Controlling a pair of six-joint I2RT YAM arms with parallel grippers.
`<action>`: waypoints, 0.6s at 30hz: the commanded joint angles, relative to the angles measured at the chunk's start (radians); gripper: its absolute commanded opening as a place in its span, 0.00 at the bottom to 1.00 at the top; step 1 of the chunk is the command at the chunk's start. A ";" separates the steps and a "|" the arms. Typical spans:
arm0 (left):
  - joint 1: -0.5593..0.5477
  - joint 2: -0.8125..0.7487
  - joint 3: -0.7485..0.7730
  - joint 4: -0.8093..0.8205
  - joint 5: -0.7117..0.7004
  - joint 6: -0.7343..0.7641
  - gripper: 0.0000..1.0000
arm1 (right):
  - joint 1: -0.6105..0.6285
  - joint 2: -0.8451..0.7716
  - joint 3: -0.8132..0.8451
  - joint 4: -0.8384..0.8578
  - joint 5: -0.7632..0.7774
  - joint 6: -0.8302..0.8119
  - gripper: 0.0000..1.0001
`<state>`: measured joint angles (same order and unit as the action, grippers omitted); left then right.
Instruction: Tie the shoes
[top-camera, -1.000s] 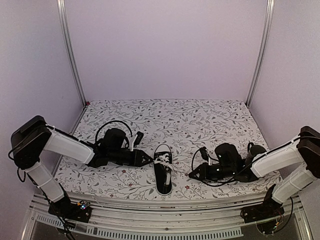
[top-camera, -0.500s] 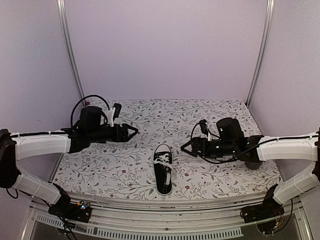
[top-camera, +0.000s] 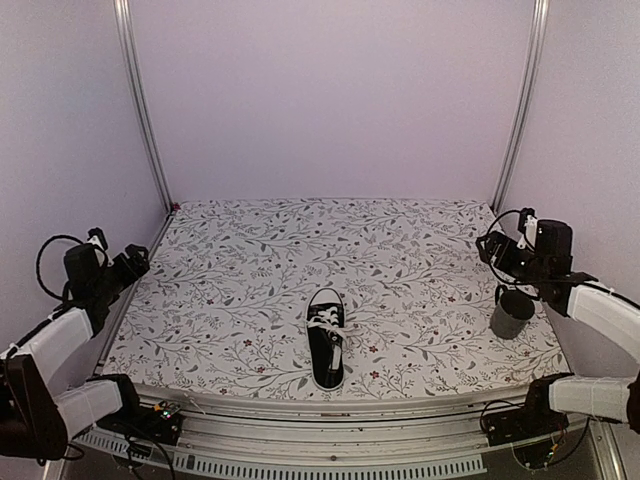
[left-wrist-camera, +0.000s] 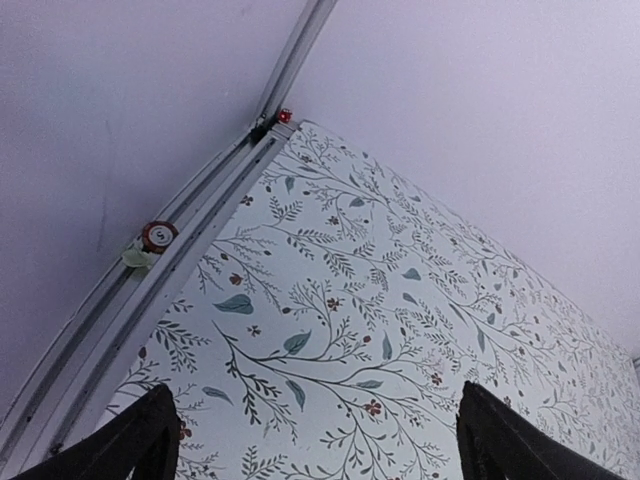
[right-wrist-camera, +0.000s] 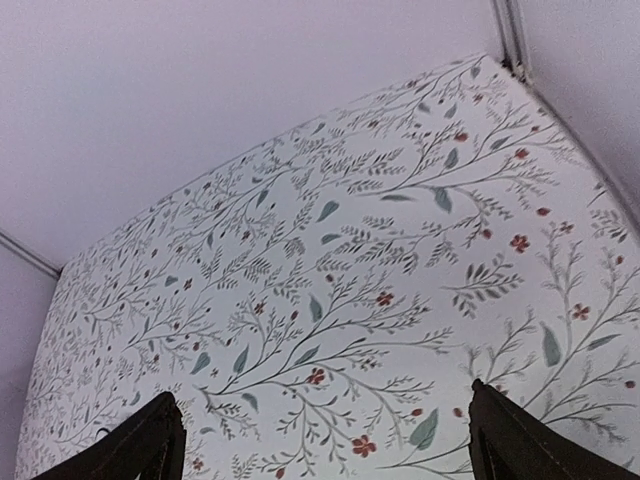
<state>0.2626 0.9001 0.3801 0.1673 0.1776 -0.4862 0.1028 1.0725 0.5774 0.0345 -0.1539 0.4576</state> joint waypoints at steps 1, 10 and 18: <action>0.013 0.040 -0.021 0.145 -0.114 0.081 0.97 | -0.037 -0.163 -0.132 0.164 0.221 -0.153 0.99; -0.046 0.241 -0.128 0.610 -0.188 0.174 0.97 | -0.037 -0.191 -0.404 0.544 0.397 -0.293 1.00; -0.152 0.359 -0.146 0.725 -0.229 0.255 0.97 | -0.037 -0.069 -0.435 0.732 0.418 -0.345 1.00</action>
<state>0.1421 1.2297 0.2588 0.7460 -0.0128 -0.2909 0.0650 0.9680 0.1574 0.6132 0.2291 0.1562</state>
